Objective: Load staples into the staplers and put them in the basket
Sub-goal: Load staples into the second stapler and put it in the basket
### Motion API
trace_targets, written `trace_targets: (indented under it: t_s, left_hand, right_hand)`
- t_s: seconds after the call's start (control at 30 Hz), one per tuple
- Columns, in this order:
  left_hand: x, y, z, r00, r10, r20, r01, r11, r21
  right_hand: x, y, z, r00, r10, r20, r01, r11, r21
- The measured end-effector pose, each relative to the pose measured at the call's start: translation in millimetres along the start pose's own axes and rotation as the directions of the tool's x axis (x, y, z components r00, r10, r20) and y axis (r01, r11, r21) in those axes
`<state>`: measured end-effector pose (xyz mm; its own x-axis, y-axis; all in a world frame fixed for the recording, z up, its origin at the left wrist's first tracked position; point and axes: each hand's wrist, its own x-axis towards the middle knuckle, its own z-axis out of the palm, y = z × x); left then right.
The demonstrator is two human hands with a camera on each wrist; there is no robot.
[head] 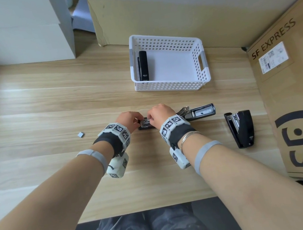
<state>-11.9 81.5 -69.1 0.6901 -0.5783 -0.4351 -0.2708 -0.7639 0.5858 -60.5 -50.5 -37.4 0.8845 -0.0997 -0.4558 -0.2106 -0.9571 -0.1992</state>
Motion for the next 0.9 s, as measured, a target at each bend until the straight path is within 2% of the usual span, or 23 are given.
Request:
trace_targets:
  t_s: [0.13, 0.27, 0.7, 0.9]
  left_hand:
    - [0.7, 2.5, 3.4, 1.0, 0.028, 0.006, -0.028, 0.999, 0.021]
    - [2.0, 4.4, 4.5, 0.997, 0.049, -0.059, -0.05, 0.999, -0.012]
    - [6.1, 8.1, 7.6, 0.989, 0.096, -0.112, -0.095, 0.995, 0.01]
    - [6.9, 10.1, 1.9, 0.98, 0.122, -0.154, -0.131, 0.99, -0.048]
  right_hand:
    - [-4.3, -0.9, -2.1, 1.0, -0.007, 0.001, 0.007, 1.0, -0.013]
    - [-5.0, -2.9, -0.9, 1.0, 0.014, -0.011, -0.014, 1.0, 0.027]
    - [-0.2, -0.4, 2.2, 0.994, 0.107, -0.039, -0.093, 0.961, 0.261]
    - [1.0, 3.1, -0.1, 0.993, 0.116, -0.026, -0.099, 0.931, 0.351]
